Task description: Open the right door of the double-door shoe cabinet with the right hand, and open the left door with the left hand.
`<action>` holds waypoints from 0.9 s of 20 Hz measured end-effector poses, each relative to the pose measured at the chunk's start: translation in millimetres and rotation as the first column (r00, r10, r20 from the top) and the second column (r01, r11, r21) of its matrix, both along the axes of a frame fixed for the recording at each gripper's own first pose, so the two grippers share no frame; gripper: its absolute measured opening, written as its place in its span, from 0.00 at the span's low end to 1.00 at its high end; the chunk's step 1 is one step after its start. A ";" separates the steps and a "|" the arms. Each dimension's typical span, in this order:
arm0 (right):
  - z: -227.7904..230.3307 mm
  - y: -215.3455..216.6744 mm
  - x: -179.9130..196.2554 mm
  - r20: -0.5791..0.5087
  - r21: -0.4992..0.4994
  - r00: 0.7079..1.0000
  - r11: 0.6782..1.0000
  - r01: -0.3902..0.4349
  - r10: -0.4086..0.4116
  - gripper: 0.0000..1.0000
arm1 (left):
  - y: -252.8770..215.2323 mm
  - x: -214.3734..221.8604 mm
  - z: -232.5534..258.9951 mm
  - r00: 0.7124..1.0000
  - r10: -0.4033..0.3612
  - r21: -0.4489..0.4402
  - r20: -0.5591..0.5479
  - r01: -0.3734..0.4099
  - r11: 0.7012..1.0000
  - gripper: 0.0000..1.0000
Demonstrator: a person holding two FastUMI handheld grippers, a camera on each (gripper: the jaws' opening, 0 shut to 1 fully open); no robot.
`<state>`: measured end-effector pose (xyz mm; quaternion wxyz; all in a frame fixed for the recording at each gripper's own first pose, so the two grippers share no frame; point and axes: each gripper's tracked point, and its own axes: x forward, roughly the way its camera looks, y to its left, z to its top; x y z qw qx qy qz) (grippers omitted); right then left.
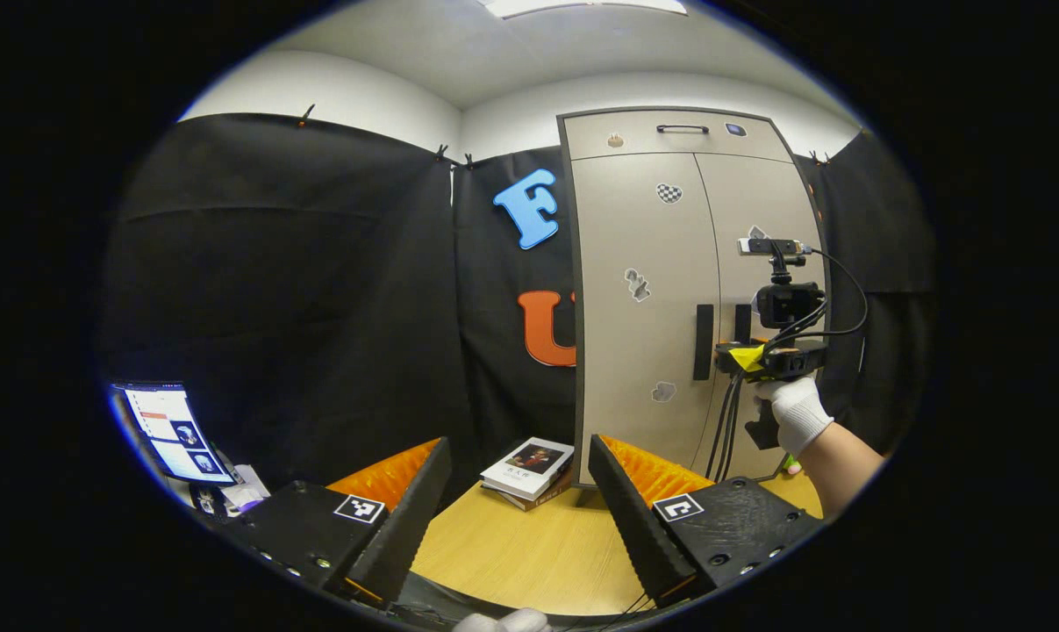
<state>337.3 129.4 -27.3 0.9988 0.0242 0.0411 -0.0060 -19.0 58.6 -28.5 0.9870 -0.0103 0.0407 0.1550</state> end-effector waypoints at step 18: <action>-4.4 -2.0 -21.6 -0.031 -0.013 0.997 0.997 -0.074 0.073 0.19 | -9.0 4.9 2.7 0.996 -0.081 -0.025 0.038 0.082 0.996 0.95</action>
